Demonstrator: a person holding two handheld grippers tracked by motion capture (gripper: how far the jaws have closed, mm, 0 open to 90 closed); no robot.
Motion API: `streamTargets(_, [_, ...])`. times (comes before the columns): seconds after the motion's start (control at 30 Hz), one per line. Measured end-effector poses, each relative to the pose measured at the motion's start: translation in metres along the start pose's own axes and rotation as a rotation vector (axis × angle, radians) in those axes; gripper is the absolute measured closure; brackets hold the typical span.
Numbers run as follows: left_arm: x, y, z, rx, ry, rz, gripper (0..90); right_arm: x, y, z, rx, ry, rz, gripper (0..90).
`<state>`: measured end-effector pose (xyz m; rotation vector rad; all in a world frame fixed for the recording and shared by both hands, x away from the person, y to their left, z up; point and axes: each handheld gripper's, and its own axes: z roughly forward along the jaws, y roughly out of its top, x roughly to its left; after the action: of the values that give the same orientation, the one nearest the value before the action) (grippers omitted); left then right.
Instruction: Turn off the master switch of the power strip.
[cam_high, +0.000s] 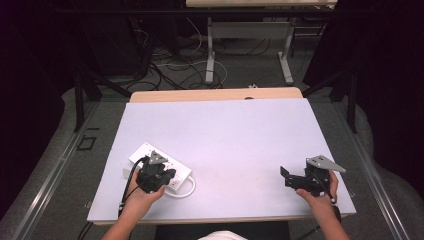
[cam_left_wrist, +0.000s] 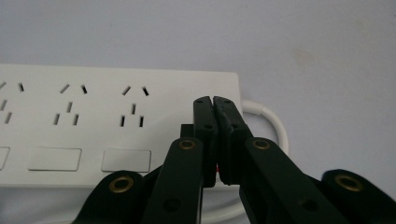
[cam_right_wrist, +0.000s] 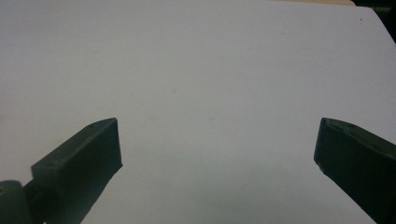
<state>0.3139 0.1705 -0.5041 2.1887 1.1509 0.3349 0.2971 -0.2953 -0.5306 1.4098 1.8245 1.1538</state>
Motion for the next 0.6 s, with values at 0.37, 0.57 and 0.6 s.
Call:
streamTargets(0.37, [-0.002, -0.003, 0.01, 0.055, -0.04, -0.062, 90.0, 0.0, 0.0, 0.001, 0.0, -0.001, -0.002, 0.2])
streamTargets(0.57, [-0.001, -0.003, 0.013, 0.068, -0.05, -0.068, 90.0, 0.0, -0.001, 0.001, 0.004, 0.0, -0.006, 0.2])
streamTargets(0.6, [-0.001, -0.003, 0.014, 0.075, -0.048, -0.072, 90.0, 0.0, -0.001, 0.001, 0.003, 0.0, -0.009, 0.2])
